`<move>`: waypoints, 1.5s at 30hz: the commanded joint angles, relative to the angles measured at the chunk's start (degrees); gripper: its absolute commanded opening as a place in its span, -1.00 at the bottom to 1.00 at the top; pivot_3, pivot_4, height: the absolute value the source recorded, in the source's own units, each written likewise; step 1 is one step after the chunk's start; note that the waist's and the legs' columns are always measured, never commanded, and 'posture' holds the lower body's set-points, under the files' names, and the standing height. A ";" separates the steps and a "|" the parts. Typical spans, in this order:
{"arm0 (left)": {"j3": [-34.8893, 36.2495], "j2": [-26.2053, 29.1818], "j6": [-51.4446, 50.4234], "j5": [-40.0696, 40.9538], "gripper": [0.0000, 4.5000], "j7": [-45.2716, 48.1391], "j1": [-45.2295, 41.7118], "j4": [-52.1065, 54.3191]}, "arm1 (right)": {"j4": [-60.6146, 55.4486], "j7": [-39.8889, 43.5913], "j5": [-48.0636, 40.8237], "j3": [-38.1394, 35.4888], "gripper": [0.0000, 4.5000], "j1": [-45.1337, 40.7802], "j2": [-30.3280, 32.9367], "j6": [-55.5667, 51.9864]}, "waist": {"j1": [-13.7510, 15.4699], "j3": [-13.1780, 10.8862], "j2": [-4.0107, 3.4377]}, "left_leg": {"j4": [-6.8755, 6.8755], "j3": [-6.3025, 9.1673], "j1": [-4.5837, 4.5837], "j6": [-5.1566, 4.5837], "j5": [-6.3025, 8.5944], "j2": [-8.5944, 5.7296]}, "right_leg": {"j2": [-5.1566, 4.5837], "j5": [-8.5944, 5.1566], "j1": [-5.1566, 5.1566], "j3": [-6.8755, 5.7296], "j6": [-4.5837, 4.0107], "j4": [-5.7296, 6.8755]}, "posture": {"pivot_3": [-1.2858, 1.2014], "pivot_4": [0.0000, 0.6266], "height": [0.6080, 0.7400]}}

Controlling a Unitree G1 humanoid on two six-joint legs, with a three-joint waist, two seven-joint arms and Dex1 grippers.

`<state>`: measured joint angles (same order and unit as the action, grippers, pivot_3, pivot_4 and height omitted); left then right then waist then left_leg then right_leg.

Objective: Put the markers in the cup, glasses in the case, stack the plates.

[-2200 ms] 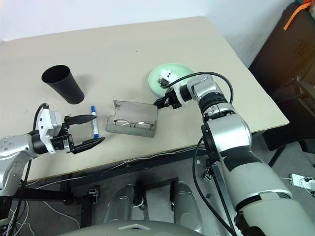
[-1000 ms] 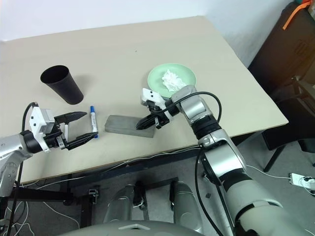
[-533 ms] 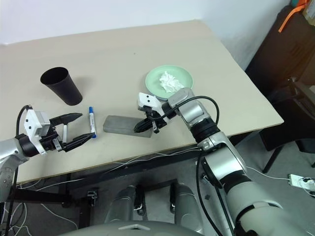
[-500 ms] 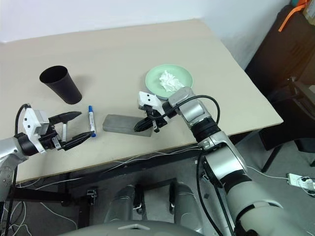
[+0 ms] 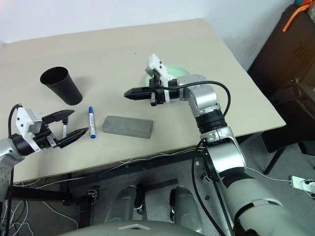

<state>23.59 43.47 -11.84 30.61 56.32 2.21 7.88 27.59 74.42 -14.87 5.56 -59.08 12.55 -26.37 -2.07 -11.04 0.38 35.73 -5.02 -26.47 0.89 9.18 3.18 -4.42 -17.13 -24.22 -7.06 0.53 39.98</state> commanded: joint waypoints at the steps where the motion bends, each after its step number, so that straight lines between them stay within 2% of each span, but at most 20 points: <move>1: 3.07 -0.87 0.67 0.63 1.00 -2.26 0.59 0.59 | -3.04 -2.57 -2.46 -1.63 -0.99 0.36 0.14 -1.99 | 0.01 0.00 0.00 | 0.01 0.00 0.01 0.00 0.00 0.00 | 0.00 0.02 0.00 0.00 0.04 0.00 | 0.03 -0.52 0.62; 5: 5.10 -1.89 -0.81 0.46 1.00 -6.20 2.34 2.51 | -3.97 -6.17 -5.23 -4.20 -0.99 0.65 0.51 -4.78 | -0.01 0.00 0.01 | 0.05 -0.04 0.00 0.01 0.01 0.01 | -0.03 0.06 0.00 0.06 0.10 0.00 | 0.03 -0.52 0.62; 15: 11.81 -3.89 -17.38 0.95 1.00 -25.38 7.96 12.79 | -3.94 -7.31 -5.02 -3.52 -0.99 1.16 4.76 -3.42 | 0.24 -0.02 0.03 | 0.03 -0.04 -0.01 0.04 0.05 0.01 | -0.05 0.07 -0.04 0.09 0.11 -0.03 | 0.03 -0.52 0.62; 19: 11.51 -6.01 -22.55 -1.18 1.00 -34.02 7.25 16.95 | -1.83 -9.66 -4.62 -3.50 -0.99 -0.33 4.32 -4.23 | 0.68 -0.02 0.05 | 0.04 -0.06 -0.01 0.08 0.08 0.01 | -0.05 0.06 -0.03 0.11 0.11 -0.03 | 0.03 -0.52 0.62; 26: 8.36 -9.48 -23.59 -3.82 1.00 -38.98 7.15 19.61 | 4.13 -16.36 -6.58 -7.70 -0.99 -3.08 0.10 -1.46 | 1.29 -0.03 0.05 | 0.01 -0.06 -0.05 0.06 0.06 0.00 | -0.05 0.07 -0.03 0.08 0.11 -0.05 | 0.03 -0.52 0.65; 28: 7.54 -10.38 -23.24 -4.33 1.00 -39.53 6.69 19.46 | 4.80 -16.97 -6.33 -7.78 -0.99 -3.31 -0.41 -0.63 | 0.59 -0.13 -0.14 | -0.24 0.95 -0.07 -0.18 -0.11 -0.56 | -0.43 0.04 0.61 -0.98 0.20 -0.38 | 0.03 -0.52 0.68; 30: 6.91 -10.99 -23.54 -4.52 1.00 -40.05 6.11 19.27 | 5.35 -17.40 -6.22 -7.91 -0.99 -3.38 -0.67 -0.16 | 0.48 -0.27 -0.37 | -0.70 3.10 -0.07 -0.31 -0.64 -1.59 | -0.67 -0.26 1.50 -2.53 0.80 -0.78 | 0.03 -0.52 0.70; 31: 6.29 -11.17 -23.86 -4.73 1.00 -40.31 5.79 19.25 | 5.83 -17.88 -6.27 -8.21 -0.99 -3.57 -0.71 -0.16 | 0.43 -0.32 -0.46 | -0.72 3.79 -0.09 -0.28 -0.67 -1.95 | -0.63 -0.37 1.63 -2.62 0.97 -0.76 | 0.03 -0.52 0.73; 32: 5.80 -11.29 -24.10 -4.93 1.00 -40.56 5.49 19.23 | 6.10 -18.17 -6.22 -8.30 -0.99 -3.67 -0.72 0.10 | 0.33 -0.33 -0.48 | -0.91 5.42 -0.11 -0.28 -0.69 -3.07 | -0.43 -0.67 1.81 -2.40 1.42 -0.56 | 0.03 -0.52 0.75; 33: 5.00 -11.56 -24.85 -5.20 1.00 -41.43 4.57 19.26 | 5.93 -18.20 -6.10 -8.15 -0.99 -3.51 -0.54 0.35 | 0.23 -0.28 -0.36 | -1.19 6.65 -0.05 -0.26 -0.77 -3.90 | 0.02 -1.03 1.73 -1.52 1.83 -0.31 | 0.03 -0.52 0.77; 34: 4.52 -11.74 -25.38 -5.37 1.00 -42.04 3.92 19.26 | 5.75 -18.18 -6.02 -7.95 -0.99 -3.35 -0.42 0.57 | 0.08 -0.30 -0.34 | -1.77 7.75 0.08 -0.18 -1.05 -4.90 | 0.73 -1.60 1.65 -0.07 1.80 0.06 | 0.03 -0.52 0.79; 35: 3.45 -11.88 -26.09 -5.49 1.00 -42.47 2.83 19.45 | 5.61 -18.48 -6.36 -8.16 -0.99 -3.28 -0.20 -0.27 | -0.05 -0.30 -0.20 | -2.34 8.97 0.13 0.06 -1.31 -6.05 | 1.24 -2.18 1.65 1.22 1.23 0.45 | 0.03 -0.52 0.79; 36: 2.69 -12.03 -26.74 -5.55 1.00 -42.85 1.84 19.60 | 5.45 -18.59 -6.45 -8.18 -0.99 -3.20 0.00 -0.47 | 0.59 -0.33 -0.23 | -3.04 9.69 0.24 0.14 -1.54 -7.05 | 1.02 -2.58 1.47 1.63 0.63 0.60 | 0.03 -0.52 0.79; 38: 1.74 -12.51 -28.31 -5.34 1.00 -44.02 -0.63 19.31 | 4.46 -18.30 -6.50 -8.05 -0.99 -2.55 0.39 0.42 | 1.41 -0.40 -0.32 | -3.64 8.06 0.20 0.57 -2.15 -5.95 | 0.86 -2.34 1.42 1.57 0.20 0.62 | 0.03 -0.52 0.79; 39: 1.62 -12.69 -28.90 -5.27 1.00 -44.45 -1.36 19.19 | 4.03 -18.12 -6.66 -7.96 -0.99 -2.29 0.50 0.48 | 1.48 -0.44 -0.30 | -3.64 7.11 0.21 0.69 -3.06 -5.04 | 0.97 -2.40 1.50 1.24 0.09 0.70 | 0.03 -0.52 0.79; 40: 1.30 -12.75 -29.52 -5.41 1.00 -44.81 -2.17 19.08 | 3.57 -17.98 -6.92 -8.05 -0.99 -2.04 0.56 0.62 | 1.46 -0.44 -0.27 | -3.51 6.56 0.18 0.73 -3.23 -4.49 | 1.11 -2.45 1.72 0.98 0.02 0.65 | 0.03 -0.52 0.79; 42: -0.22 -12.78 -31.16 -5.79 1.00 -45.57 -4.37 19.08 | 3.93 -19.66 -6.43 -8.44 -0.99 -2.05 0.69 1.48 | 0.75 -0.44 -0.25 | -3.63 6.75 0.12 0.49 -3.10 -4.55 | 1.24 -2.31 2.12 0.71 0.16 0.11 | 0.03 -0.52 0.79; 43: -0.97 -12.78 -31.86 -5.95 1.00 -45.81 -5.25 19.11 | 4.08 -20.27 -6.12 -8.54 -0.99 -1.98 0.80 1.87 | 0.21 -0.49 -0.33 | -3.71 7.36 0.10 0.29 -3.24 -4.98 | 0.88 -2.35 2.42 0.10 0.25 0.05 | 0.03 -0.52 0.79; 44: -1.41 -12.79 -32.33 -6.03 1.00 -45.95 -5.77 19.14 | 4.19 -20.66 -5.93 -8.55 -0.99 -1.93 0.88 2.10 | -0.46 -0.53 -0.43 | -3.71 8.38 0.11 0.12 -3.36 -5.61 | 0.72 -2.72 2.81 -0.71 0.89 0.09 | 0.03 -0.52 0.79; 45: -1.80 -12.82 -33.10 -6.07 1.00 -46.24 -6.42 19.13 | 4.04 -20.79 -6.35 -8.69 -0.99 -1.91 1.05 0.95 | -0.84 -0.56 -0.47 | -3.70 9.35 0.09 0.07 -3.43 -6.11 | 0.86 -3.00 2.78 -0.50 1.34 0.30 | 0.03 -0.52 0.81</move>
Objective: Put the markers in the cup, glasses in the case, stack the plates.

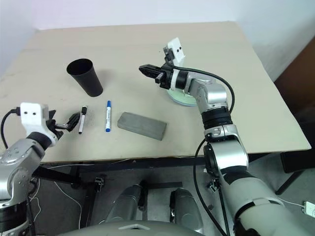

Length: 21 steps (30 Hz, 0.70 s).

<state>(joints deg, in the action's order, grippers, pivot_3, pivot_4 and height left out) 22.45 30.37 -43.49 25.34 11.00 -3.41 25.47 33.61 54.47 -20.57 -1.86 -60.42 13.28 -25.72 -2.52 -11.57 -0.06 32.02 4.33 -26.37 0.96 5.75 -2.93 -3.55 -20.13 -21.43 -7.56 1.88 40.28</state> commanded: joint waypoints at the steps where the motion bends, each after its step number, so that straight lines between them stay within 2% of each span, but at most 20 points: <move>1: -1.03 0.33 -2.84 -0.82 1.00 -1.45 -1.48 1.56 | -2.16 -1.36 -1.19 -1.69 -0.99 -0.56 0.44 -0.71 | -0.39 0.00 0.06 | 0.01 1.13 -0.09 -0.01 -0.08 -0.65 | 0.93 -0.31 -0.10 1.99 0.36 0.51 | 0.03 -0.52 0.81; 2: -1.38 0.41 -4.33 -1.09 1.00 -2.20 -2.10 1.58 | -2.44 -1.66 -1.39 -1.83 -0.99 -0.46 0.62 -1.14 | 0.27 -0.02 0.25 | 0.11 1.21 -0.16 0.06 -0.10 -0.87 | 1.35 -0.72 -0.36 4.37 0.82 0.91 | 0.03 -0.52 0.81; 3: -1.64 0.35 -5.79 -1.34 1.00 -3.03 -2.74 1.61 | -2.85 -1.79 -1.34 -1.69 -0.99 -0.24 0.86 -1.32 | 0.68 -0.04 0.24 | -0.02 0.75 -0.12 0.09 -0.11 -0.91 | 1.35 -1.03 -0.50 5.12 0.59 1.06 | 0.03 -0.52 0.81; 5: -1.97 0.01 -8.46 -1.46 1.00 -4.22 -3.91 1.81 | -3.65 -1.70 -0.35 -0.59 -0.99 0.48 1.37 -0.68 | 1.20 -0.08 0.26 | -0.25 0.04 -0.15 0.24 -0.22 -0.57 | 1.17 -0.92 -0.42 5.04 -0.02 1.10 | 0.03 -0.52 0.81; 6: -2.10 -0.89 -10.72 -1.19 1.00 -5.54 -5.35 2.08 | -4.56 -1.28 0.36 0.49 -0.99 1.25 1.72 -0.50 | 1.44 -0.09 0.25 | -0.11 -0.50 -0.11 0.43 -0.34 -0.10 | 1.21 -0.93 -0.25 4.87 -0.17 1.10 | 0.03 -0.52 0.81; 8: -2.57 -2.51 -14.42 -1.22 1.00 -7.89 -7.99 2.32 | -6.36 -0.86 1.14 1.78 -0.99 2.46 2.14 0.12 | 1.64 -0.11 0.31 | 0.01 -0.69 -0.04 0.27 -0.23 -0.07 | 1.22 -0.94 0.06 4.87 -0.31 0.78 | 0.03 -0.52 0.81; 15: -3.79 -5.00 -21.85 -2.63 1.00 -11.48 -13.66 0.58 | -6.87 -2.27 2.26 2.14 -0.99 2.56 2.79 1.20 | 1.84 -0.12 0.42 | 0.11 -0.92 -0.11 -0.21 -0.08 -0.25 | 1.16 -0.50 0.35 5.14 0.30 -0.05 | 0.03 -0.52 0.81; 21: -4.01 -7.38 -32.05 -5.42 1.00 -15.83 -16.77 0.74 | -6.16 -3.32 3.76 2.97 -0.99 2.56 3.14 1.44 | 1.90 -0.12 0.45 | 0.11 -0.97 -0.10 -0.22 -0.08 -0.26 | 1.15 -0.43 0.36 5.19 0.34 -0.12 | 0.03 -0.52 0.81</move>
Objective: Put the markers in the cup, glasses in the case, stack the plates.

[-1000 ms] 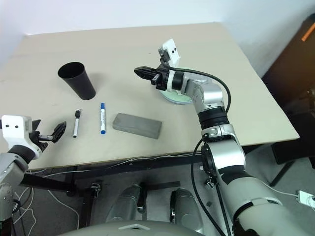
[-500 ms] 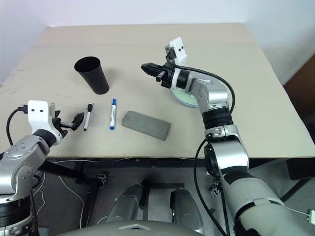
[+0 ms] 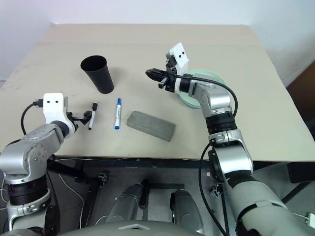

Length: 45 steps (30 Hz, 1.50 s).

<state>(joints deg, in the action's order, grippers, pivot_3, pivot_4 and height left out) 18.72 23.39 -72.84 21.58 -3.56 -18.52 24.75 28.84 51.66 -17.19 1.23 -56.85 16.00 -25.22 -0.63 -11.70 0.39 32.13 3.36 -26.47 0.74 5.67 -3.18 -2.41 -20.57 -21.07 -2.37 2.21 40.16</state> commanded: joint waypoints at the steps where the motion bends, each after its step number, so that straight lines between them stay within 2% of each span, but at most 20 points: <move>1: -0.84 -0.58 -3.57 -2.19 1.00 -1.64 -2.13 1.41 | -1.47 -0.64 0.47 0.00 -0.99 -0.93 0.35 0.65 | 0.01 0.00 0.00 | 0.00 0.00 0.00 0.00 0.00 0.00 | 0.00 0.00 -0.01 0.00 0.00 0.00 | 0.03 -0.52 0.81; 12: -6.38 -2.47 -3.60 -6.15 1.00 -1.27 -6.88 0.31 | -1.52 -1.98 0.11 -0.97 -0.99 -1.12 0.12 1.82 | 0.09 0.00 0.01 | -0.01 -0.04 0.00 0.03 -0.01 0.00 | 0.00 0.01 0.01 0.01 0.00 -0.01 | 0.03 -0.52 0.81; 22: -5.45 -4.12 -5.62 -6.75 1.00 0.04 -7.31 2.90 | -1.71 -1.25 0.56 -0.18 -0.99 -0.44 0.72 1.80 | 0.03 0.00 0.02 | -0.04 -0.07 0.00 0.02 -0.01 0.00 | 0.00 0.02 0.00 0.02 0.02 -0.02 | 0.03 -0.52 0.81; 33: -3.93 -6.75 -12.39 -7.56 1.00 1.83 -8.88 -1.76 | -1.46 -2.45 2.14 0.54 -0.99 -0.61 0.31 0.89 | 0.03 0.00 0.02 | -0.02 -0.07 0.02 0.02 -0.01 0.00 | 0.00 0.02 0.01 0.02 0.02 -0.01 | 0.03 -0.52 0.81; 37: -4.77 -5.17 -12.95 -8.69 1.00 2.40 -8.69 -3.68 | -2.06 -2.95 2.79 1.01 -0.99 -0.01 0.67 -0.34 | 0.03 0.01 0.04 | 0.00 -0.07 0.08 0.03 -0.01 0.00 | 0.00 0.03 0.09 0.02 0.02 -0.01 | 0.03 -0.52 0.81; 41: -7.16 -2.28 -13.52 -8.11 0.45 4.98 -7.70 -4.31 | -2.76 -3.58 3.02 1.12 -1.00 0.56 0.71 -0.97 | -0.38 0.02 0.05 | -0.01 -0.07 0.16 0.05 -0.01 0.01 | 0.00 0.05 0.14 0.03 0.00 -0.01 | 0.03 -0.52 0.81; 42: -7.27 -2.16 -13.47 -8.11 0.25 5.35 -7.50 -4.46 | -3.01 -3.77 3.07 1.22 -1.00 0.85 0.67 -1.00 | -0.45 0.03 0.04 | -0.02 -0.07 0.19 0.06 -0.02 0.02 | 0.01 0.06 0.15 0.05 -0.01 0.00 | 0.03 -0.52 0.81; 45: -6.80 -2.04 -14.68 -8.25 -0.14 6.01 -7.71 -5.12 | -3.64 -4.41 3.19 1.46 -1.00 1.73 0.33 -1.28 | -0.46 0.03 0.05 | -0.06 -0.08 0.22 0.06 -0.02 0.05 | 0.03 0.05 0.15 0.06 -0.01 0.00 | 0.03 -0.52 0.81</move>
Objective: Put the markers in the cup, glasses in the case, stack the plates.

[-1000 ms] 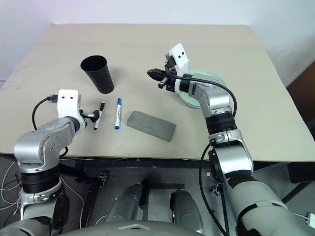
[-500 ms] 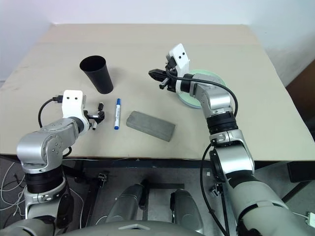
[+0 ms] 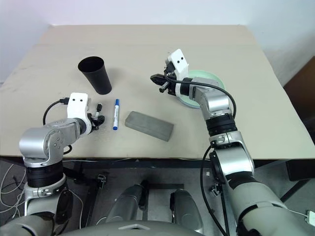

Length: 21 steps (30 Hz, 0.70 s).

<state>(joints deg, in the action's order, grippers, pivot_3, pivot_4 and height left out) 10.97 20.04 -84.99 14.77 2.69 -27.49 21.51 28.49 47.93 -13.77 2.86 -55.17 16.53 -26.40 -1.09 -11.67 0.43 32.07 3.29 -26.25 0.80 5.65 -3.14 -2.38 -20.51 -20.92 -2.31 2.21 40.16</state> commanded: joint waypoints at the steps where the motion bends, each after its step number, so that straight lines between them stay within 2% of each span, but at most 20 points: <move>1: 1.24 1.27 -2.85 -1.52 -0.27 -0.10 1.15 -1.99 | -3.51 -0.89 -0.19 -0.12 -1.00 0.28 -0.31 -0.24 | -0.01 0.00 0.00 | -0.01 0.00 0.00 0.00 0.00 0.00 | 0.00 0.00 0.00 0.00 0.00 0.00 | 0.03 -0.52 0.81; 6: 2.87 2.47 -3.13 -1.84 -0.97 0.64 -0.46 -3.51 | -4.54 -2.11 -0.20 -0.25 -1.00 1.96 -0.76 -0.17 | 0.00 0.00 -0.01 | -0.01 0.00 0.02 0.00 0.00 0.02 | 0.01 0.00 0.00 0.00 0.00 0.00 | 0.03 -0.52 0.81; 14: 3.58 4.16 -0.89 -2.32 -0.99 1.09 -2.65 -4.35 | -5.26 -0.48 0.16 -0.04 -1.00 2.85 0.43 1.70 | 0.04 0.00 0.00 | 0.00 0.00 0.03 0.02 -0.01 0.02 | 0.01 0.01 0.00 0.00 -0.01 0.01 | 0.03 -0.52 0.81; 17: 2.61 6.81 -0.68 -2.35 -0.99 1.67 -0.98 -0.74 | -6.04 0.96 -0.84 -0.88 -1.00 2.34 1.13 1.36 | 0.04 0.00 0.00 | -0.01 0.00 -0.01 0.02 -0.01 0.02 | 0.01 0.01 -0.04 0.01 -0.01 0.01 | 0.03 -0.52 0.81; 21: 5.47 7.89 4.66 -2.10 -0.99 2.66 1.24 4.68 | -6.58 3.82 -1.74 -1.08 -1.00 1.91 2.28 2.32 | 0.53 -0.01 0.03 | -0.03 -0.02 -0.14 0.01 -0.01 0.01 | 0.01 0.01 -0.16 0.03 -0.01 0.01 | 0.03 -0.52 0.81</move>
<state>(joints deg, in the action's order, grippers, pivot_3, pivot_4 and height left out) 14.67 26.83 -83.79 13.21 4.97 -26.24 22.05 24.49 50.61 -14.37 2.84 -51.90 18.36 -25.64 -0.55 -11.68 0.46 32.05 3.28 -26.40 0.82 5.65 -3.13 -2.38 -20.50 -21.09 -2.29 2.19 40.17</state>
